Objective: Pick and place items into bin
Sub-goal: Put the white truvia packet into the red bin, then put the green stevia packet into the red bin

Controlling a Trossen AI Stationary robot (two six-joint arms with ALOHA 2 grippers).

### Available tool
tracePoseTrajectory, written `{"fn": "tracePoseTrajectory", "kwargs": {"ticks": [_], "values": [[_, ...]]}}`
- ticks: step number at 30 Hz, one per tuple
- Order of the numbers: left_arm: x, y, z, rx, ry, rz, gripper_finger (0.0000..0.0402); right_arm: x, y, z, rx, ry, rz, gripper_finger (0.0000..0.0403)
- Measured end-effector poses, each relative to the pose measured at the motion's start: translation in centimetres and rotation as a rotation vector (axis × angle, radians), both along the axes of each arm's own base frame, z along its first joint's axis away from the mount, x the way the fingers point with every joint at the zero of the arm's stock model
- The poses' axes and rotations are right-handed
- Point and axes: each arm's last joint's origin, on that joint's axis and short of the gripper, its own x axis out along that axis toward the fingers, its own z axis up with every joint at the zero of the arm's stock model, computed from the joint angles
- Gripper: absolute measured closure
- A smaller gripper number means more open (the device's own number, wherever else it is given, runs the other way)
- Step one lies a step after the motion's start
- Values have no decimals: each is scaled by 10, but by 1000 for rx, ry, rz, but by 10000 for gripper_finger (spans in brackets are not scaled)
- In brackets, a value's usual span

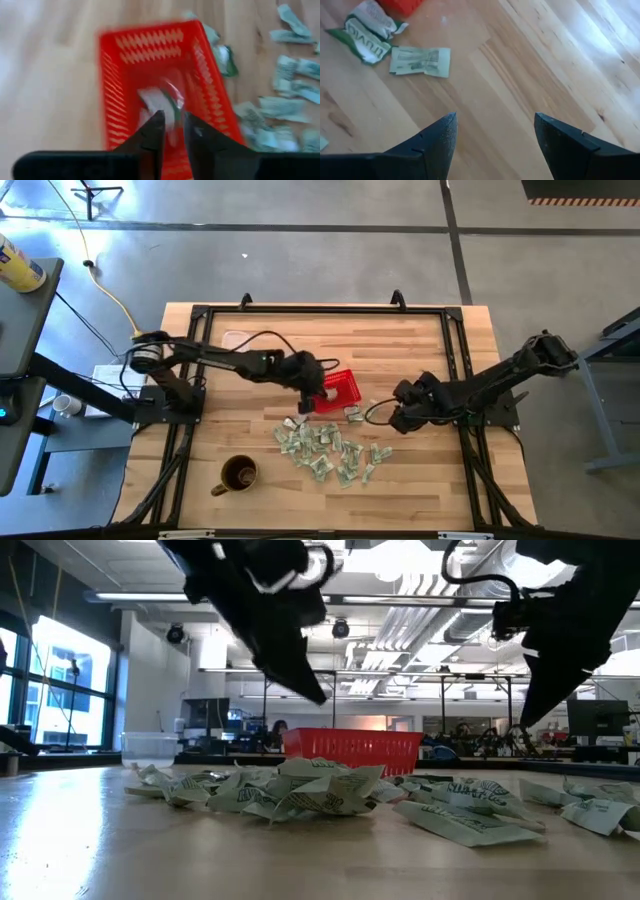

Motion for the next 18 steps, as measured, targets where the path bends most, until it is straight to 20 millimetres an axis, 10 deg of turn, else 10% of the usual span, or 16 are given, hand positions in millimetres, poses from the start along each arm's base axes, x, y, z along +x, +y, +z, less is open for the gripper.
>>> {"fn": "tracePoseTrajectory", "kwargs": {"ticks": [7,18], "values": [[13,-7,13,-7,9,27,241,5,2,0,-68,87,291,146],[-29,-29,40,-70,292,194,210,45,-22,-30,-123,-40,842,146]]}}
